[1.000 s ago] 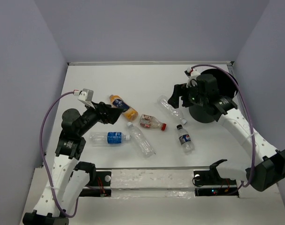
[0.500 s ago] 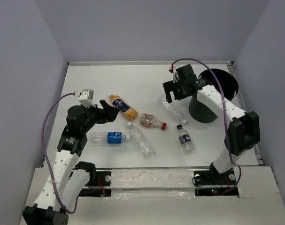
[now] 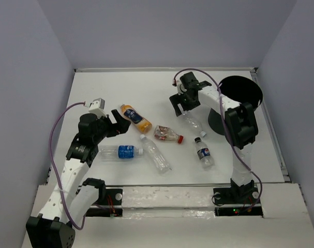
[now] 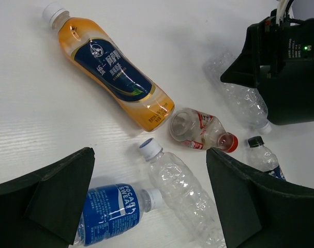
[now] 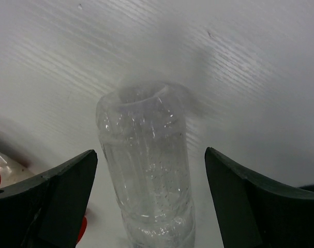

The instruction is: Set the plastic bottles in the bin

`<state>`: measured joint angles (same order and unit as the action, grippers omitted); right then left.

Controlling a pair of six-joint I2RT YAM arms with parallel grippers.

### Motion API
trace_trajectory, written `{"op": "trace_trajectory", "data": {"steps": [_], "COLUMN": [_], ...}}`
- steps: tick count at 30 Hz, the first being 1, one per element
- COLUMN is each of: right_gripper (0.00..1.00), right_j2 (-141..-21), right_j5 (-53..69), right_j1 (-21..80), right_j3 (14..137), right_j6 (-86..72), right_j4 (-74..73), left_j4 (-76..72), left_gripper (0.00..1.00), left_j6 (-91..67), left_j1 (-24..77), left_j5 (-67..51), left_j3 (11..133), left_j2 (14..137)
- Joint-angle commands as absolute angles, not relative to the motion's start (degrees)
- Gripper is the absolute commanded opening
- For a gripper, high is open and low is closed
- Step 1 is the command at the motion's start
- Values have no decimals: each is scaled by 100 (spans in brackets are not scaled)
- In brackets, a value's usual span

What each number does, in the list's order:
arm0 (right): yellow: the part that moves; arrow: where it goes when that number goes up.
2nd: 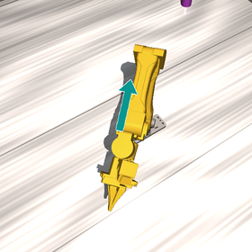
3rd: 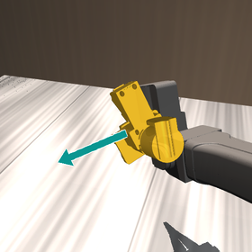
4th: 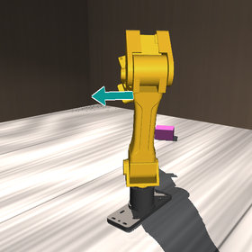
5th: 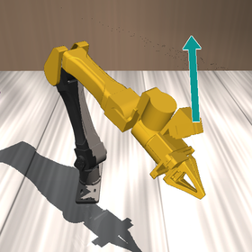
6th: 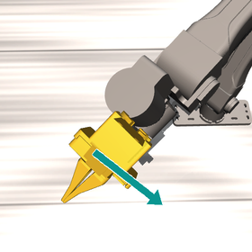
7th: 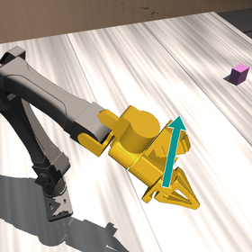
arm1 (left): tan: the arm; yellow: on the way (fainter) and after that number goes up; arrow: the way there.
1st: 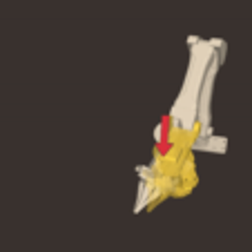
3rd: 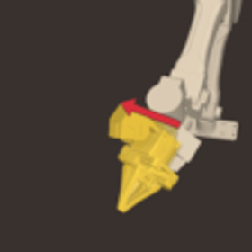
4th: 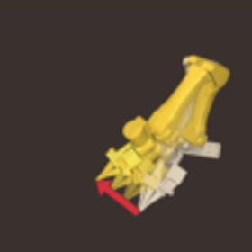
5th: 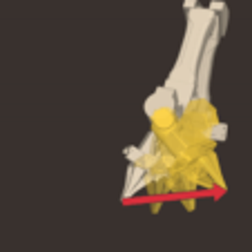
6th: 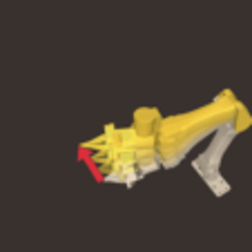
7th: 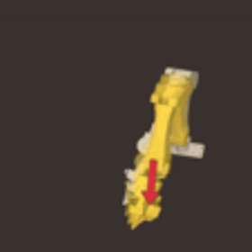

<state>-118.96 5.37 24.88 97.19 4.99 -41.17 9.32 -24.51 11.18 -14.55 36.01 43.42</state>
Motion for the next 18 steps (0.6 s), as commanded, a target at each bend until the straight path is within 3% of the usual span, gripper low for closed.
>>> {"op": "trace_trajectory", "data": {"steps": [1, 3, 7, 12, 18], "right_gripper": [86, 79, 44, 44, 43], "right_j2": [-12119, -12234, -12077, -11112, -8985], "right_j5": [703, 677, 440, 333, 108], "right_j1": [2522, 2522, 2575, 2575, 2628], "right_j3": [10300, 10423, 10555, 10635, 10354], "right_j6": [712, 764, 800, 537, -174], "right_j4": [-4184, -4184, -4175, -3929, -2902], "left_j4": [861, 870, 739, 545, 71], "left_gripper": [99, 99, 99, 99, 99], "left_j6": [-2549, -2601, -2961, -3340, -3919], "left_j1": [1143, 1143, 1143, 1143, 1134], "left_j5": [-1424, -1398, -1362, -1170, -870], "left_j3": [3718, 3709, 3630, 3603, 3630], "left_j2": [4447, 4474, 4535, 4860, 5422]}}
